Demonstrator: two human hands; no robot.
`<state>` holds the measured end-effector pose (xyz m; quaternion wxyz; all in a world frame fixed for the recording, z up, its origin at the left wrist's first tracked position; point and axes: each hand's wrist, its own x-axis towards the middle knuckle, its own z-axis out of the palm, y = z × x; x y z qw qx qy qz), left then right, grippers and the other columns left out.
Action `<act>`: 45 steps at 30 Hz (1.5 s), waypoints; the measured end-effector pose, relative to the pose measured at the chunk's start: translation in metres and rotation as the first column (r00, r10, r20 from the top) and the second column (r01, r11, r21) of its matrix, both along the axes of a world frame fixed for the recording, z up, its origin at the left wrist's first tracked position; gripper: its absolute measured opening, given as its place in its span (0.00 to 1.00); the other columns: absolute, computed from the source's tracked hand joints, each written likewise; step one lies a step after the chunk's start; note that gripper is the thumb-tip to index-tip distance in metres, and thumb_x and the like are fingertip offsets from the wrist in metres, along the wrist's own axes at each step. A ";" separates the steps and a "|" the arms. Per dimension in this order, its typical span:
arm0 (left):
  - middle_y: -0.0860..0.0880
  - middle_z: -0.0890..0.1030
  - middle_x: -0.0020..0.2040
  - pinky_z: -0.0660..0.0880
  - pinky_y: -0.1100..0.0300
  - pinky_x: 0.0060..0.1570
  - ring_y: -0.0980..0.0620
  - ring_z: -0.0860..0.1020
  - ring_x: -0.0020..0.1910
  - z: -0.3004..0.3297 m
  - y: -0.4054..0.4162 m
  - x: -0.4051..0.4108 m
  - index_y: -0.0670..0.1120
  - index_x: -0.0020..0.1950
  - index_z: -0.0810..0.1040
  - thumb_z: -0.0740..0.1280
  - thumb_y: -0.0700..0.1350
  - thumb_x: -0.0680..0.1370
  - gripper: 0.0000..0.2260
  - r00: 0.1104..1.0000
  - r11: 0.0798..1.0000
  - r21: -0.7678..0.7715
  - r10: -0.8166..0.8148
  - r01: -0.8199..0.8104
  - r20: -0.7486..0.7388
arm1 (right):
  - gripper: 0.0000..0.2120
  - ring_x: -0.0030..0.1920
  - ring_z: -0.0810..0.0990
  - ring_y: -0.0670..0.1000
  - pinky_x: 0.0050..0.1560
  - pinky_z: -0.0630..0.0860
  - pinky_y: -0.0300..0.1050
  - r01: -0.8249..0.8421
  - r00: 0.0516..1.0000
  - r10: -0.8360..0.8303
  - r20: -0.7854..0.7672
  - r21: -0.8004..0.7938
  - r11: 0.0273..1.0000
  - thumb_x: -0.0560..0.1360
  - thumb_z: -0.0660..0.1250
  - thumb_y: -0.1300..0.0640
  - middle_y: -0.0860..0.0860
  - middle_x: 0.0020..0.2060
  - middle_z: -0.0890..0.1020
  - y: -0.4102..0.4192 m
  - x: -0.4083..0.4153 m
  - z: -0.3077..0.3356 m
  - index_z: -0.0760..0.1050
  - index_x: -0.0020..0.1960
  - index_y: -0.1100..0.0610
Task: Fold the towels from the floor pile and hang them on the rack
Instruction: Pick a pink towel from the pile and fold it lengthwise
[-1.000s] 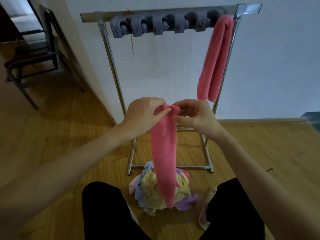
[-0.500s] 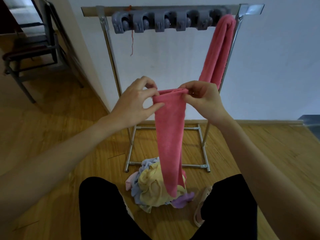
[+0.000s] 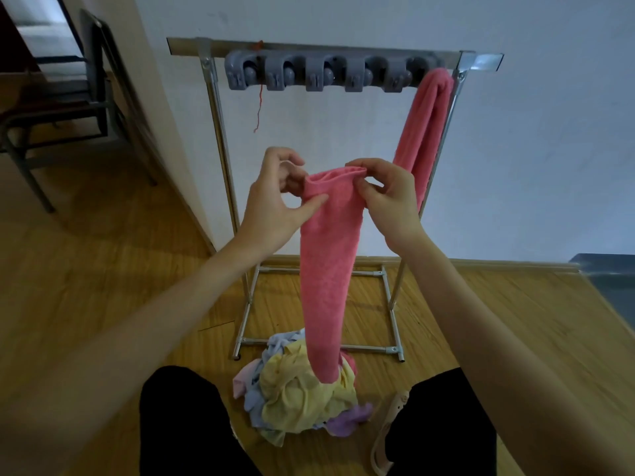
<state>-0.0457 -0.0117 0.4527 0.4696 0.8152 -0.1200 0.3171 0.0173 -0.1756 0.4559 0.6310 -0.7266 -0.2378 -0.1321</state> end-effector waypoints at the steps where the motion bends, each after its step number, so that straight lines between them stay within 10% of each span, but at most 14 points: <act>1: 0.51 0.77 0.48 0.77 0.65 0.48 0.56 0.78 0.47 -0.008 0.002 -0.001 0.42 0.60 0.67 0.77 0.42 0.69 0.26 0.998 0.998 -0.062 -0.021 0.017 -0.060 | 0.13 0.50 0.82 0.52 0.46 0.78 0.42 -0.012 0.999 0.013 -0.033 0.021 1.000 0.74 0.62 0.71 0.51 0.45 0.83 0.002 0.001 -0.001 0.80 0.50 0.58; 7: 0.53 0.81 0.52 0.79 0.53 0.55 0.52 0.81 0.51 -0.111 0.022 -0.014 0.48 0.58 0.77 0.78 0.47 0.64 0.24 0.791 0.988 -0.128 -0.145 0.085 -0.594 | 0.11 0.50 0.82 0.56 0.49 0.80 0.51 -0.041 0.982 0.055 -0.180 0.083 0.996 0.74 0.63 0.71 0.55 0.44 0.83 0.014 -0.013 -0.013 0.80 0.48 0.60; 13: 0.50 0.81 0.50 0.77 0.64 0.48 0.51 0.79 0.52 -0.184 0.008 -0.022 0.46 0.55 0.77 0.71 0.45 0.74 0.11 0.600 0.968 -0.251 -0.207 0.012 -0.772 | 0.10 0.43 0.80 0.56 0.44 0.76 0.51 -0.039 0.933 0.140 -0.332 0.294 0.955 0.75 0.62 0.71 0.58 0.40 0.82 0.018 -0.030 -0.008 0.80 0.46 0.60; 20: 0.49 0.80 0.54 0.74 0.61 0.52 0.49 0.78 0.56 -0.207 0.002 -0.020 0.44 0.58 0.78 0.68 0.45 0.77 0.11 0.505 0.972 -0.235 -0.188 -0.029 -0.843 | 0.12 0.37 0.76 0.50 0.38 0.75 0.42 0.511 0.813 -0.310 -0.493 0.349 0.786 0.70 0.58 0.70 0.55 0.37 0.78 -0.026 -0.012 -0.033 0.78 0.48 0.67; 29: 0.53 0.83 0.39 0.72 0.62 0.44 0.55 0.79 0.42 -0.124 0.004 0.003 0.47 0.44 0.83 0.69 0.43 0.76 0.03 0.606 0.966 -0.230 -0.255 0.120 -0.754 | 0.16 0.50 0.81 0.58 0.38 0.81 0.44 0.405 0.535 -0.332 -0.777 -0.109 0.908 0.71 0.58 0.70 0.62 0.51 0.78 -0.075 -0.021 -0.161 0.71 0.58 0.67; 34: 0.56 0.79 0.28 0.70 0.69 0.31 0.61 0.76 0.28 -0.063 -0.008 0.007 0.49 0.30 0.81 0.67 0.39 0.76 0.15 0.526 0.923 -0.194 -0.352 0.334 -0.774 | 0.13 0.47 0.74 0.52 0.42 0.75 0.43 -0.186 0.597 -0.354 -0.720 -0.553 0.812 0.77 0.58 0.64 0.58 0.47 0.73 -0.079 -0.033 -0.180 0.69 0.60 0.69; 37: 0.55 0.77 0.25 0.69 0.70 0.29 0.61 0.74 0.25 -0.042 -0.018 0.012 0.50 0.25 0.81 0.66 0.36 0.76 0.20 0.452 0.878 -0.194 -0.401 0.437 -0.797 | 0.17 0.62 0.68 0.60 0.63 0.68 0.55 -0.111 0.821 -0.387 -0.419 -0.784 0.611 0.78 0.58 0.61 0.63 0.59 0.69 -0.073 -0.032 -0.178 0.66 0.65 0.65; 40: 0.56 0.77 0.25 0.68 0.70 0.29 0.62 0.74 0.25 -0.031 -0.028 0.015 0.51 0.24 0.80 0.64 0.34 0.76 0.22 0.372 0.830 -0.181 -0.417 0.527 -0.829 | 0.10 0.52 0.77 0.53 0.53 0.73 0.50 -0.034 0.858 -0.073 -0.508 -0.199 0.979 0.79 0.57 0.63 0.55 0.50 0.79 -0.060 -0.035 -0.150 0.75 0.56 0.59; 42: 0.56 0.78 0.25 0.69 0.70 0.29 0.62 0.75 0.26 -0.030 -0.033 0.019 0.51 0.25 0.81 0.63 0.34 0.76 0.22 0.346 0.815 -0.175 -0.415 0.553 -0.842 | 0.13 0.55 0.79 0.52 0.57 0.74 0.48 -0.225 0.740 0.301 -0.601 0.201 0.953 0.75 0.56 0.64 0.54 0.51 0.82 -0.057 -0.034 -0.128 0.77 0.54 0.60; 45: 0.56 0.78 0.26 0.69 0.71 0.29 0.62 0.75 0.26 -0.028 -0.038 0.023 0.52 0.26 0.82 0.63 0.34 0.76 0.22 0.346 0.807 -0.168 -0.418 0.567 -0.840 | 0.18 0.55 0.77 0.56 0.62 0.71 0.52 -0.487 0.602 0.555 -0.575 0.287 0.825 0.70 0.57 0.62 0.58 0.51 0.80 -0.062 -0.032 -0.116 0.76 0.55 0.68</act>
